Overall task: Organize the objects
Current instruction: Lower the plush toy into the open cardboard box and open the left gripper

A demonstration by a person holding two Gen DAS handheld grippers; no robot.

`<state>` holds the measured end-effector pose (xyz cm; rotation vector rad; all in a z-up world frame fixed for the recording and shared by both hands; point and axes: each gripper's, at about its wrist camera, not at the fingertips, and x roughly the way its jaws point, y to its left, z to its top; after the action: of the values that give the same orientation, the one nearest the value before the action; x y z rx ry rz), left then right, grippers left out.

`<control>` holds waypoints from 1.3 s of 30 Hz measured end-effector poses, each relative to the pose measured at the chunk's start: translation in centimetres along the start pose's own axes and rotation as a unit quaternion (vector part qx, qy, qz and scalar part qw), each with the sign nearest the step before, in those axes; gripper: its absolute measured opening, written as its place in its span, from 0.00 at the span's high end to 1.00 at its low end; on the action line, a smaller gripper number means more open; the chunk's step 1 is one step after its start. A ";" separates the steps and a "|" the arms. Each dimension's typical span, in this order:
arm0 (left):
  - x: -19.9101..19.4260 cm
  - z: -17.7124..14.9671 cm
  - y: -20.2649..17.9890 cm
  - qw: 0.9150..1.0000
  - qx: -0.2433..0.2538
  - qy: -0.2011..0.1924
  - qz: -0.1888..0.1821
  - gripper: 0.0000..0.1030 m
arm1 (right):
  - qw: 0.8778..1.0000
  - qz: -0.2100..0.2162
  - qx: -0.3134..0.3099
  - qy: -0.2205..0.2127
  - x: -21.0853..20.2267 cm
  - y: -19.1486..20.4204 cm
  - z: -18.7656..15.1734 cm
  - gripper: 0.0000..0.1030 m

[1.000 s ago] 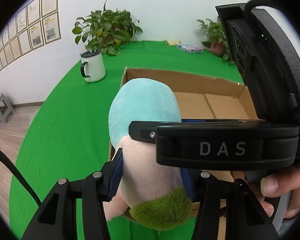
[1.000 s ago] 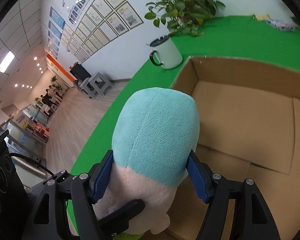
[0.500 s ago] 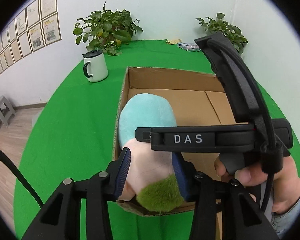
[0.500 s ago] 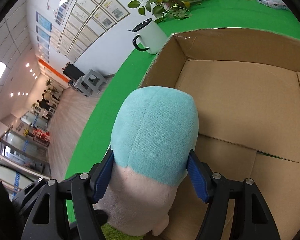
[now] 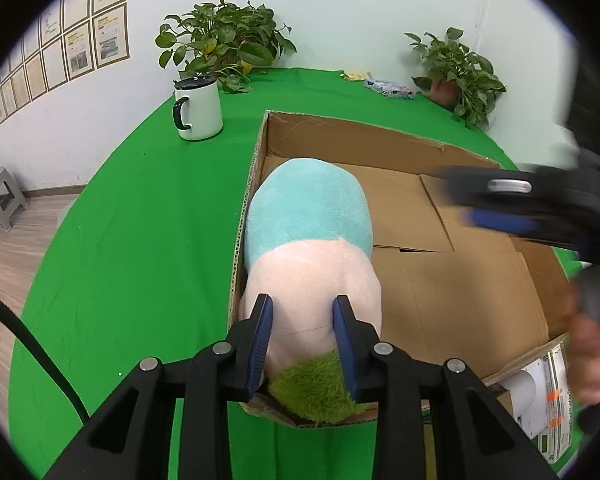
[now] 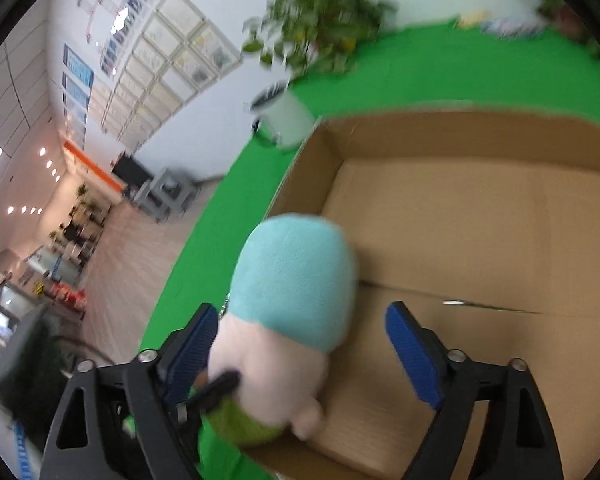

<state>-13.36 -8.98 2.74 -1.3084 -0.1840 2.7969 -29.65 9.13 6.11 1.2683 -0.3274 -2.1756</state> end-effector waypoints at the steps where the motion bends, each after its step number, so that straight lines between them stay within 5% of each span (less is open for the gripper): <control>1: 0.0 0.1 0.1 1.000 -0.002 -0.001 -0.003 0.71 | 1.000 -0.014 0.003 -0.021 -2.2 -0.8 -0.5 0.11; 7: -3.8 -0.1 1.9 0.998 -0.020 -0.056 0.016 0.71 | 0.981 -0.156 0.046 -0.103 -14.4 -8.4 -6.5 0.11; 9: -3.5 -0.1 2.9 0.998 -0.028 -0.052 0.023 0.71 | 0.969 -0.206 0.075 -0.114 -17.6 -11.6 -8.6 0.11; 12: -2.1 -0.4 4.7 0.998 -0.051 -0.024 0.027 0.78 | 0.963 -0.215 0.125 -0.108 -19.6 -15.4 -10.6 0.15; 17: -0.2 -1.2 5.1 0.999 -0.048 0.009 0.008 0.91 | 0.963 -0.232 0.108 -0.080 -17.9 -16.0 -11.7 0.27; 20: 0.4 -1.6 5.1 0.999 -0.048 0.018 0.004 0.93 | 0.959 -0.259 0.095 -0.067 -16.1 -15.8 -11.7 0.46; 22: 0.8 -1.6 5.1 0.998 -0.050 0.025 -0.002 0.97 | 0.958 -0.266 0.094 -0.055 -14.9 -15.7 -11.7 0.69; 27: 0.8 -1.6 4.6 0.999 -0.038 0.029 -0.001 1.00 | 0.948 -0.300 0.087 -0.055 -13.2 -16.9 -13.0 0.93; 39: 0.2 -2.6 4.2 0.999 -0.028 0.040 0.003 1.00 | 0.950 -0.292 0.094 -0.059 -14.5 -18.3 -14.0 0.95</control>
<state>-11.50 -12.90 0.42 -1.4309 -0.2573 2.7577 -19.10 33.52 0.31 1.4821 -0.2274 -2.7825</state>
